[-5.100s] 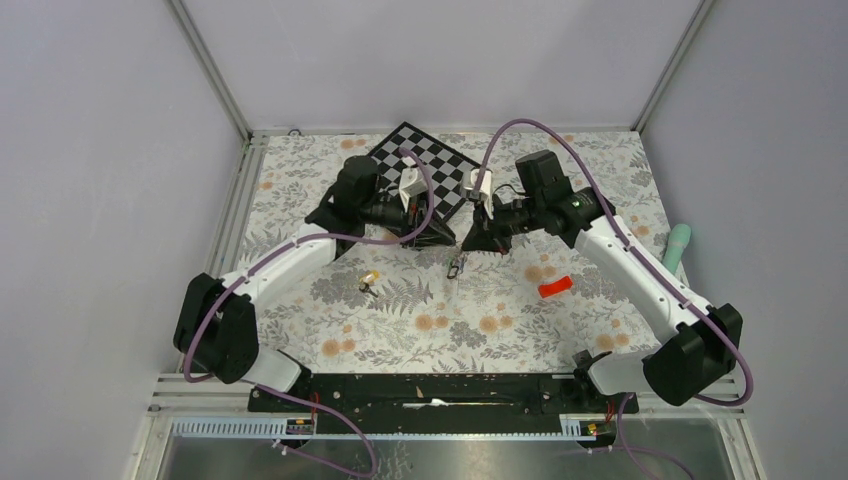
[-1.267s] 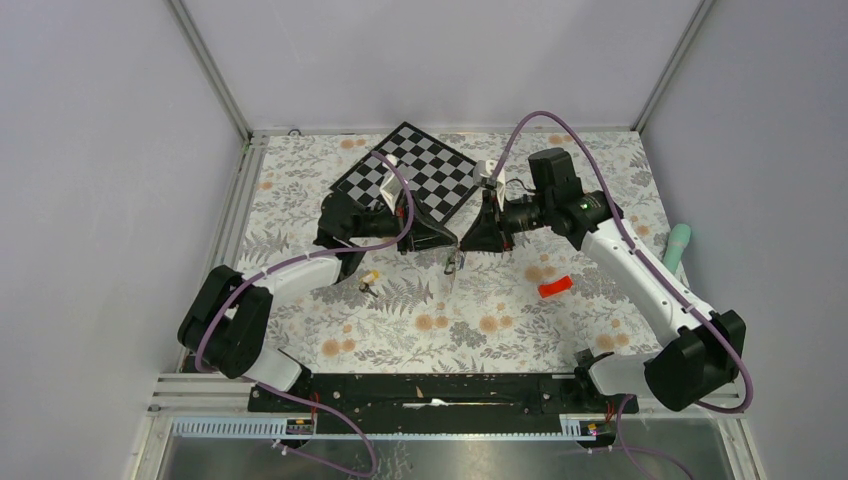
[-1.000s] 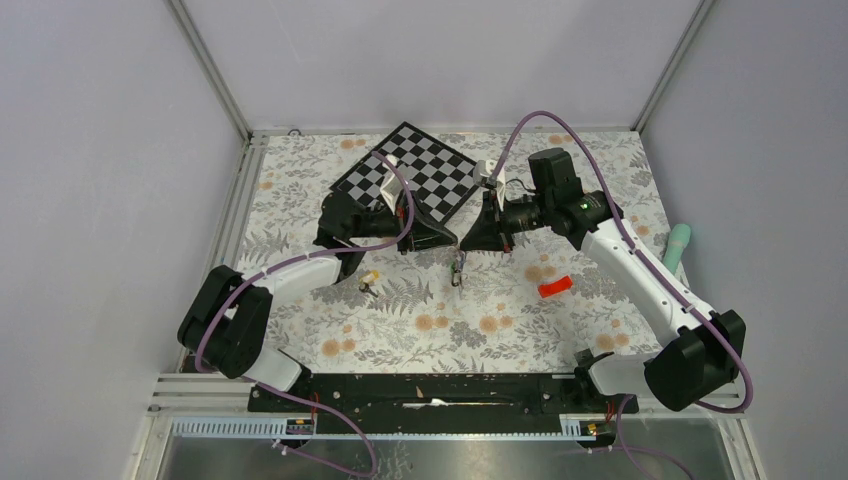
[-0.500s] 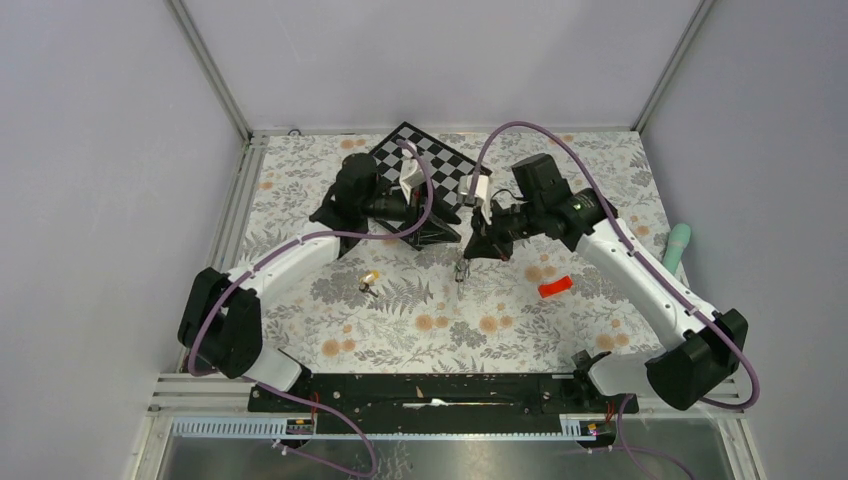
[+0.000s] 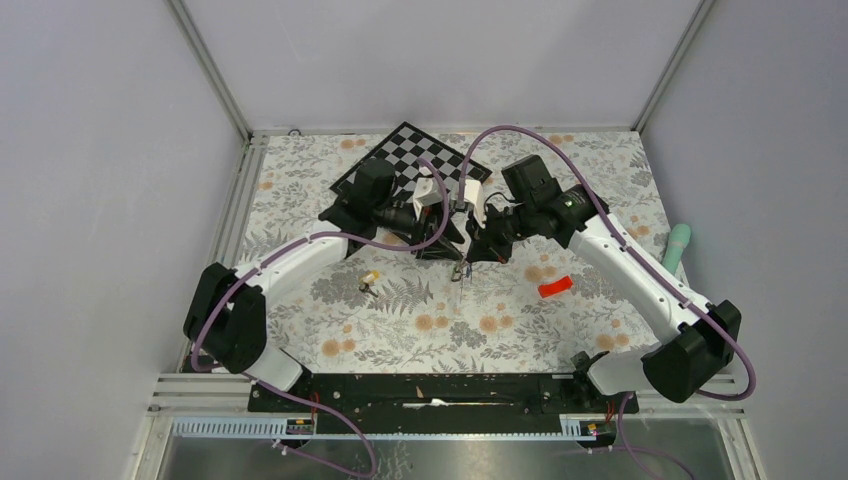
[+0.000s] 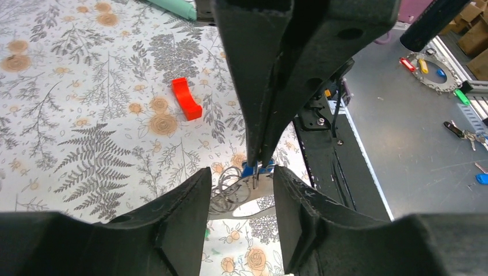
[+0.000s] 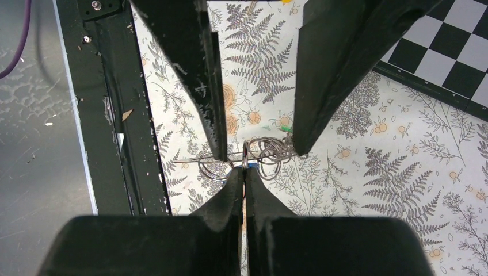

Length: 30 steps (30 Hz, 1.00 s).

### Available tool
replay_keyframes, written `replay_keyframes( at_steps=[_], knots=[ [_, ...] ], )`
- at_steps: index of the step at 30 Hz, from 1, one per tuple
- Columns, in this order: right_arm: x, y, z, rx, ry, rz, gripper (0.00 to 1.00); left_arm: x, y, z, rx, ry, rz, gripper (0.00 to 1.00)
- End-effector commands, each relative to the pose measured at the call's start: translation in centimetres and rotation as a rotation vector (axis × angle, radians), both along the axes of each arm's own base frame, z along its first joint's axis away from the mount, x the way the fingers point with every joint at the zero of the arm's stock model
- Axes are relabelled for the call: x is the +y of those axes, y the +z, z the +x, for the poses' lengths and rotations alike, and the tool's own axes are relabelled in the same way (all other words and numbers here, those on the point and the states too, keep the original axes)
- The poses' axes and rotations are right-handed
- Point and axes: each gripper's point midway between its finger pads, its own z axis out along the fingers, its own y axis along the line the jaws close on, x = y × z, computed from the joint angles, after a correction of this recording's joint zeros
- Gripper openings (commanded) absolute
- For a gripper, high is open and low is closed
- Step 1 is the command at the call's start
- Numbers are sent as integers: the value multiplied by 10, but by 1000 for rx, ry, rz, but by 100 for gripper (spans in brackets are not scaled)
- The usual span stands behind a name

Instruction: Put the keys on the keyring

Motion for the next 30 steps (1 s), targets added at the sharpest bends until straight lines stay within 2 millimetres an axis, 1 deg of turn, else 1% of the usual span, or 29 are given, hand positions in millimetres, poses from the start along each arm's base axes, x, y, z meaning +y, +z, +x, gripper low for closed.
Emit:
replay_keyframes(
  at_steps=[1,3,8,13,16,18,22,24,30],
  knots=[
    [6,14,4,-41,8,23,0,-4,3,-9,-32,-68,-33,46],
    [7,14,5,-39,6,24,0,-5,1,-10,-25,-72,-36,44],
    [7,14,5,-40,6,24,0,-7,-2,-11,-12,-72,-37,30],
    [7,12,5,-37,7,28,0,-9,0,-10,4,-68,-49,13],
    [8,11,5,-36,4,31,0,-9,1,-10,17,-70,-54,0],
    [8,11,5,-39,-2,33,0,-10,3,-11,20,-70,-60,0],
    [4,9,6,-63,-18,29,20,-7,9,-15,47,-66,-85,0],
    [2,11,6,-88,-26,36,27,-4,11,-16,46,-61,-102,0],
    [-2,9,-1,-93,-14,46,34,2,26,-25,60,-70,-168,0]
  ],
)
